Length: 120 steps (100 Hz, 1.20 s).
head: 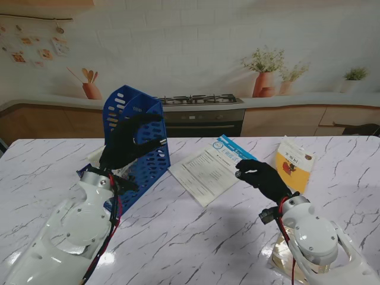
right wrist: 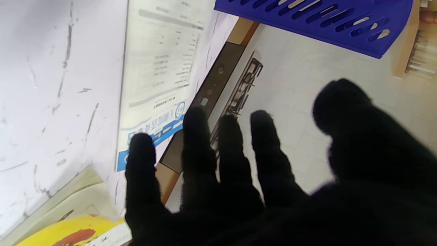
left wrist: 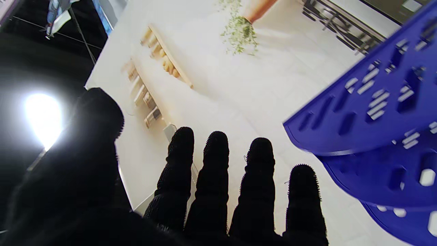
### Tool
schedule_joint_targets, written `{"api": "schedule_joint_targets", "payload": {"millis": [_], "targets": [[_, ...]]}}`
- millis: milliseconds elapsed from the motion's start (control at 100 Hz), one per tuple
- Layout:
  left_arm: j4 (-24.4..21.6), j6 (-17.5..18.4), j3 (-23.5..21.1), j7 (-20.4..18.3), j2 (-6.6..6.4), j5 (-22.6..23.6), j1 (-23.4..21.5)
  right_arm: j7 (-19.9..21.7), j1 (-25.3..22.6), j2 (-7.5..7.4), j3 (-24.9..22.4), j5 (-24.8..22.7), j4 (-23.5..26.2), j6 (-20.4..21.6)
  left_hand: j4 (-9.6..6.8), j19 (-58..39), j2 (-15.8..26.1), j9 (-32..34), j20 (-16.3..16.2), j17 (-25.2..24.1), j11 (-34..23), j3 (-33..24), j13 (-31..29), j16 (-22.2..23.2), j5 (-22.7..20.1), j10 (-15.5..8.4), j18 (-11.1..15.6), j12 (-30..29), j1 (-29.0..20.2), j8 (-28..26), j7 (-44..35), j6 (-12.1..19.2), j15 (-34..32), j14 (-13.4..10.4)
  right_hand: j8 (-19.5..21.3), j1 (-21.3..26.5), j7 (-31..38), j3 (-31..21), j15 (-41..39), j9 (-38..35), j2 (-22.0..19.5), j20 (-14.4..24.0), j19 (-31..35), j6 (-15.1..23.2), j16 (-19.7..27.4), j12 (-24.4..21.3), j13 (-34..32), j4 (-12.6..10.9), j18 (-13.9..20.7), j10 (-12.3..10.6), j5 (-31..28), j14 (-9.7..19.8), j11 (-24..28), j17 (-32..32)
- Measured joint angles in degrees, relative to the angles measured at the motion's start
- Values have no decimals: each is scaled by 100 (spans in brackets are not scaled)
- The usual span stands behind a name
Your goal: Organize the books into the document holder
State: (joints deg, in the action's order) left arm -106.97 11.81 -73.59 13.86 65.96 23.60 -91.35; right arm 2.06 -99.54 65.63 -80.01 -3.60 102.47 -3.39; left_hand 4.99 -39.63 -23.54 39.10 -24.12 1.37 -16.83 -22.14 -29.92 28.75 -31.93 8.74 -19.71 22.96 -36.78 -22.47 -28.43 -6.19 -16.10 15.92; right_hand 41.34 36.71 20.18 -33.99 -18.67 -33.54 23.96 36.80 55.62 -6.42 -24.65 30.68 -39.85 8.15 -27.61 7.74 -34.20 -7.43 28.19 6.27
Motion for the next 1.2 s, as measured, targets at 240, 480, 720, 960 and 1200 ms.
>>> {"api": "schedule_joint_targets", "payload": {"millis": [240,480,720,960,1200], "targets": [[299,139,464,-20,51,-131,234,28,-108,-5,-125,-43,62,42,0,-69,104,0,-109,23,3,222,-6,118,0,0,-24,55,-133,0,-17,0,2,0,0,-10,62,-118,-11,-122,62,-1,-59,1,-3,116,0,0,0,-3,-157,0,80,-9],[587,339,742,-234,84,-430,345,19,-231,-10,-219,-70,150,101,0,-330,205,0,-245,169,-62,335,-152,360,0,0,-89,227,-236,0,-37,0,-176,0,0,-10,78,-119,-12,-122,63,-1,-58,2,-4,167,0,0,0,-3,-157,0,80,-11],[882,509,931,-676,65,-732,417,-4,-305,-11,-284,-121,197,175,0,-712,208,0,-435,295,-124,345,-322,472,0,2,-90,236,-236,-33,-110,0,-236,0,1,-10,124,-45,-13,-122,50,-1,-59,2,-5,210,102,0,0,-3,-157,0,80,-12],[1114,533,1030,-937,19,-911,397,91,-381,-29,-376,-159,250,174,-108,-823,217,70,-481,292,-188,346,-351,527,0,37,-91,238,-358,-35,-167,-2,-334,0,1,-6,125,103,-13,-122,20,-1,-79,2,-5,41,102,0,0,-3,-157,0,-70,-50],[1298,535,1039,-1311,-57,-1095,302,485,-604,-79,-712,-407,522,90,-108,-823,280,73,-482,284,-190,346,-351,527,0,85,-93,239,-358,-35,-167,-8,-334,7,2,-5,125,104,432,-122,18,-57,-284,2,215,-410,142,0,0,-19,-157,2,-526,-81]]}}
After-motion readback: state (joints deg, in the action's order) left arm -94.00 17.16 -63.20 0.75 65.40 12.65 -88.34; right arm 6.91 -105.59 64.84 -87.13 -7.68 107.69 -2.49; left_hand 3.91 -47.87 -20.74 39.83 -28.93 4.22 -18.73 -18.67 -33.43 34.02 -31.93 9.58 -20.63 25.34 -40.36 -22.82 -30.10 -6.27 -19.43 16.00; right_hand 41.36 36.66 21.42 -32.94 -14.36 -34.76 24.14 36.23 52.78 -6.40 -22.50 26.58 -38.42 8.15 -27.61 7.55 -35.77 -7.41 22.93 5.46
